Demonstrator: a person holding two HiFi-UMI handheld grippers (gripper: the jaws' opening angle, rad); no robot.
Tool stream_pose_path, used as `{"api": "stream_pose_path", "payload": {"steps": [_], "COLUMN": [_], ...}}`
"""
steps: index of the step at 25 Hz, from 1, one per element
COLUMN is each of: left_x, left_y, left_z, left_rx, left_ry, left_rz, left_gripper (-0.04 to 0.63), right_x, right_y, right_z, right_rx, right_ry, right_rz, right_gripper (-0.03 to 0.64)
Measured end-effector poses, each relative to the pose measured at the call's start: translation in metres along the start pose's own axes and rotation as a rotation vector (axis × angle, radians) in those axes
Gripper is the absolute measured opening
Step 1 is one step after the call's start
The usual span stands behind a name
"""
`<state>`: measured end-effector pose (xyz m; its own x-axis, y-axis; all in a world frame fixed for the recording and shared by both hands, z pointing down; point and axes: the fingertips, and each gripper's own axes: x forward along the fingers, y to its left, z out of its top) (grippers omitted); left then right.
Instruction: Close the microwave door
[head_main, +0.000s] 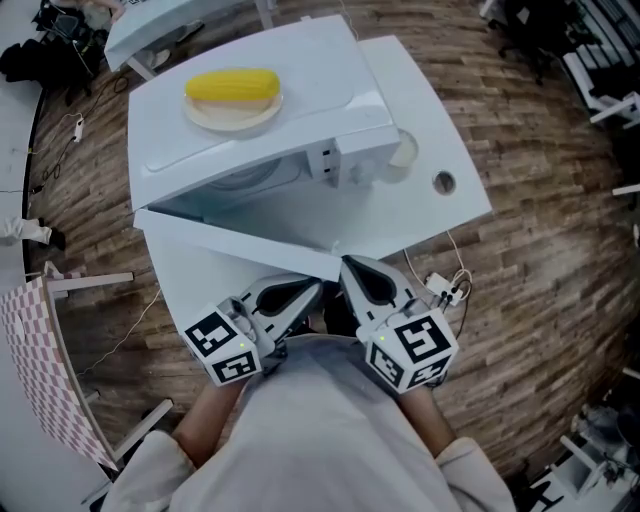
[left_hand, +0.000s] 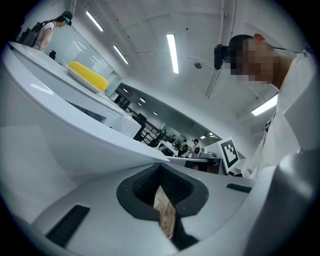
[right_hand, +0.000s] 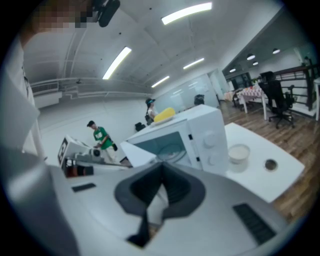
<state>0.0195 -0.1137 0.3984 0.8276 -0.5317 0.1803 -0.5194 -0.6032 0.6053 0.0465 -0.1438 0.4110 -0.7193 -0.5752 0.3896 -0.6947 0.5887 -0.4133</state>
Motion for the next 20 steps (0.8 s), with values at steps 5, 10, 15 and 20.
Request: {"api": "stream_pose_path", "payload": {"steps": [5, 10, 15, 20], "left_x": [0.004, 0.006, 0.013, 0.017], "left_y": [0.000, -0.001, -0.001, -0.001], "left_z": [0.000, 0.000, 0.001, 0.004], "left_rx": [0.003, 0.032, 0.039, 0.047], "left_ry": [-0.003, 0.000, -0.005, -0.024], "left_rz": [0.015, 0.042, 0.056, 0.074], "left_gripper": [0.018, 0.018, 0.018, 0.018], "right_x": [0.001, 0.002, 0.006, 0.007], "right_y": [-0.001, -0.001, -0.004, -0.005], "right_z": [0.001, 0.003, 0.005, 0.009], "right_rx": [-0.006, -0.015, -0.021, -0.031], "right_ry": [0.006, 0.010, 0.009, 0.001], "right_rz": [0.019, 0.046, 0.080, 0.109], "right_gripper": [0.023, 0.023, 0.023, 0.023]}}
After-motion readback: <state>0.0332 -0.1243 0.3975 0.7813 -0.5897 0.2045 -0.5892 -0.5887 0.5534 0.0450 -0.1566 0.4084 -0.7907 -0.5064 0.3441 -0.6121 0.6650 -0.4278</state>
